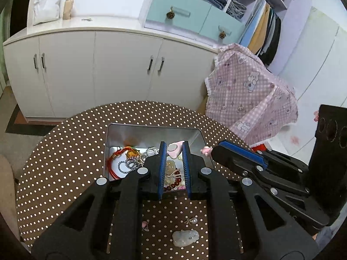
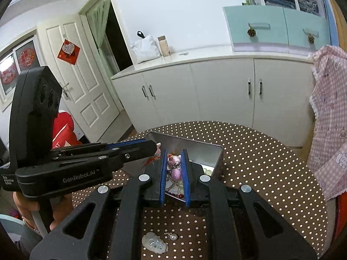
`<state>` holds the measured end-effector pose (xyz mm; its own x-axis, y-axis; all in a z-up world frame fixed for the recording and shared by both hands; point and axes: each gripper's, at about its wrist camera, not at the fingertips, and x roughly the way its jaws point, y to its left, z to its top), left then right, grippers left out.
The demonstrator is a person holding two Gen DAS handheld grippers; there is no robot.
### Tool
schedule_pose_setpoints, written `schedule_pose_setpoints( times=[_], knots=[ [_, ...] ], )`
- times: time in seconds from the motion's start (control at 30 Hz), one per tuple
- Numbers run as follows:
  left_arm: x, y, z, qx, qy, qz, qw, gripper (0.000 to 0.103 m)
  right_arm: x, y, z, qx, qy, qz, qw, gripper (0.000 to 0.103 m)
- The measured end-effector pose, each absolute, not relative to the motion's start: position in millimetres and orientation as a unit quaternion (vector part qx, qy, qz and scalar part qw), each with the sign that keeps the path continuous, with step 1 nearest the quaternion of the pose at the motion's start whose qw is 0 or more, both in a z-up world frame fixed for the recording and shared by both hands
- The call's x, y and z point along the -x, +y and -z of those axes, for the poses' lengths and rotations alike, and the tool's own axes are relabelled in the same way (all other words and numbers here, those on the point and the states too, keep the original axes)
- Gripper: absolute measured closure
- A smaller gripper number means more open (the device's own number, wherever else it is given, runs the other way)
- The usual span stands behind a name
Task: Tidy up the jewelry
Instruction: 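Carry the pink charms into the metal box and release them with both grippers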
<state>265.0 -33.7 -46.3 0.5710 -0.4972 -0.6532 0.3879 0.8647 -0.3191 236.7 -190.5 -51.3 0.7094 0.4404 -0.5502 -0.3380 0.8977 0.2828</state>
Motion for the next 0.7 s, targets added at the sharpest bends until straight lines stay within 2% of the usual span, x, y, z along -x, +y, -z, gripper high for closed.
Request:
schedule_pose_setpoints(
  times=[0.5,0.6,0.7],
  knots=[
    [-265.7,-25.8,54.7,0.066,0.397,0.235,0.885,0.087,-248.0,-186.7,53.8,-0.079,0.333,-0.205,0.917,0.092],
    [-263.2,-23.6,52.6,0.064,0.394,0.226,0.888,0.076,-249.3,-187.9,53.9,-0.084,0.334,-0.205,0.916,0.092],
    [-259.4,-22.4,51.0,0.058,0.393,0.217,0.892,0.076,-249.2,-188.0,54.2,-0.087,0.335,-0.206,0.915,0.092]
  ],
)
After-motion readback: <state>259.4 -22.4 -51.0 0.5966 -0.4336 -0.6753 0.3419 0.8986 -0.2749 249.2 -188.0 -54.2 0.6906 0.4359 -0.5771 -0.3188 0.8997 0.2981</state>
